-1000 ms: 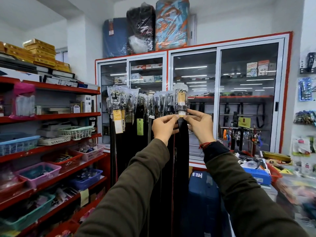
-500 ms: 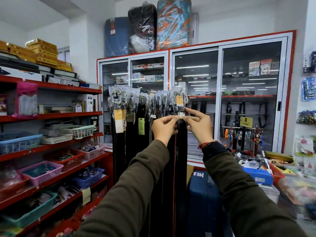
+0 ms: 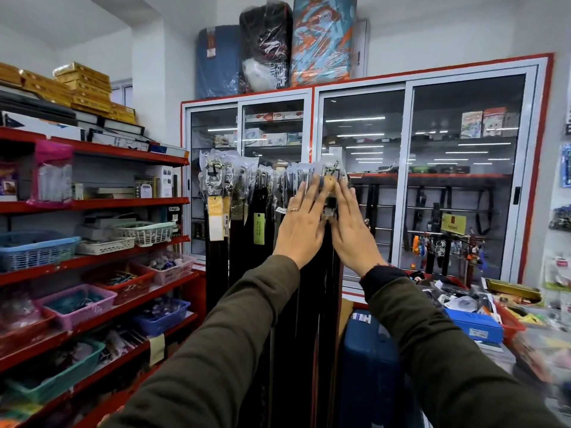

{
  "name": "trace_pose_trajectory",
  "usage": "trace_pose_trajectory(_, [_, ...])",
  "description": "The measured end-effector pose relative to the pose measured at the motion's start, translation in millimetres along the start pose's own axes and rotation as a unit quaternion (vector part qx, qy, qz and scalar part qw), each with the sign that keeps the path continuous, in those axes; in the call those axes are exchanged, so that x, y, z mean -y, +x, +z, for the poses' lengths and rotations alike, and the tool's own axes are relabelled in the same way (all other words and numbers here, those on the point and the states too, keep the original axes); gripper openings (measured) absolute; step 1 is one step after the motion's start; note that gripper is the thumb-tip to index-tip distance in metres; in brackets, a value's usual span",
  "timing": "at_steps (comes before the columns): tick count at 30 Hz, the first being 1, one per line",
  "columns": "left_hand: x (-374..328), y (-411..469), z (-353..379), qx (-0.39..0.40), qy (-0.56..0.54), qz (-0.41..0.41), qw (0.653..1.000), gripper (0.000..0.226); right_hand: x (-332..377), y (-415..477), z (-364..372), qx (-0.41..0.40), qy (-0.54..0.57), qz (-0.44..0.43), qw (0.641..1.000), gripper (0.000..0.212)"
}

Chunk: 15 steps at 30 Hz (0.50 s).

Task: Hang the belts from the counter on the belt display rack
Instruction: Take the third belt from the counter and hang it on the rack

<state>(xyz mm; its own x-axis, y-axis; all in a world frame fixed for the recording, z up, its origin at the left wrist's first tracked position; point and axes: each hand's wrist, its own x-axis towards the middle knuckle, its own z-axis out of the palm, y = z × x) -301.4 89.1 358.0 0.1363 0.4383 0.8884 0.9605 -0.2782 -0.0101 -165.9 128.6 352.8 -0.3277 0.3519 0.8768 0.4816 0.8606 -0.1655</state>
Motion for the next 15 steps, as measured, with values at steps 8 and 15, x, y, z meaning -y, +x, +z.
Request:
trace_pose_trajectory(8, [32, 13, 4, 0.059, 0.019, -0.005, 0.998, 0.082, -22, 17, 28, 0.028, -0.057, -0.008, 0.998, 0.07])
trace_pose_trajectory(15, [39, -2, -15, 0.011, 0.061, 0.019, 0.998, 0.065, 6, 8, 40, -0.061, -0.054, 0.049, 0.995, 0.072])
